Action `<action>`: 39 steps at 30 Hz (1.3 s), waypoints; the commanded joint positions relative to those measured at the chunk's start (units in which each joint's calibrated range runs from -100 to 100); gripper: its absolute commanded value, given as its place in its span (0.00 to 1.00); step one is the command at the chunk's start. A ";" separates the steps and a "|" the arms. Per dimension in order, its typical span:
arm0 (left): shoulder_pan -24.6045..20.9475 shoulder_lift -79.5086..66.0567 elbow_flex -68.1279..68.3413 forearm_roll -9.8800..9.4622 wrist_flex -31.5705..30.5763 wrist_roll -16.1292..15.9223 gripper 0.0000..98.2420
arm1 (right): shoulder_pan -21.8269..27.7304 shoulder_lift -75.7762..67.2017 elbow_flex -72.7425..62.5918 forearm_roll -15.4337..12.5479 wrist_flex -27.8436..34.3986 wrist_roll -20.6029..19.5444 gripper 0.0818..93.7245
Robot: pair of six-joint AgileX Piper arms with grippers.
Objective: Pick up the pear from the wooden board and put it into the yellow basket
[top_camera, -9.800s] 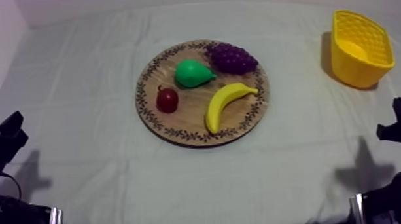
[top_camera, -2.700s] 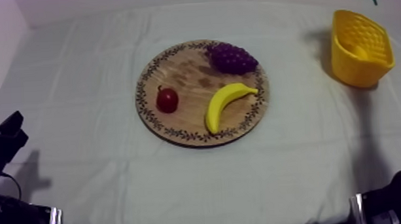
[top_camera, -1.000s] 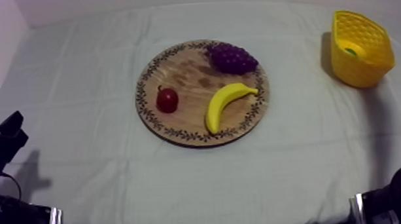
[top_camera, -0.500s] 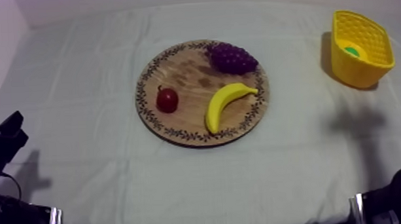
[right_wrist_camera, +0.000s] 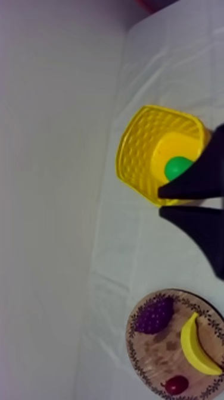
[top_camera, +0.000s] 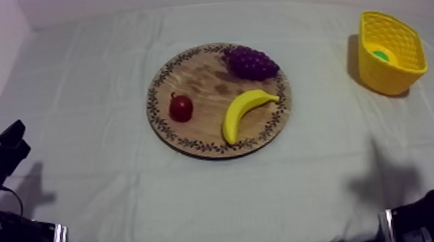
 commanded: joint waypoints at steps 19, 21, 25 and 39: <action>-0.01 0.00 0.03 0.00 -0.01 -0.01 0.00 | 0.58 -20.75 37.34 6.55 -9.04 2.54 0.00; -0.01 0.00 0.03 0.00 -0.01 -0.01 0.00 | 0.64 -20.79 37.37 6.63 -9.02 3.73 0.00; -0.01 0.00 0.03 0.00 -0.01 -0.01 0.00 | 0.68 -20.82 37.40 6.68 -9.00 3.84 0.00; -0.01 0.00 0.03 0.00 -0.01 -0.01 0.00 | 1.09 -20.82 37.40 6.69 -8.99 2.65 0.00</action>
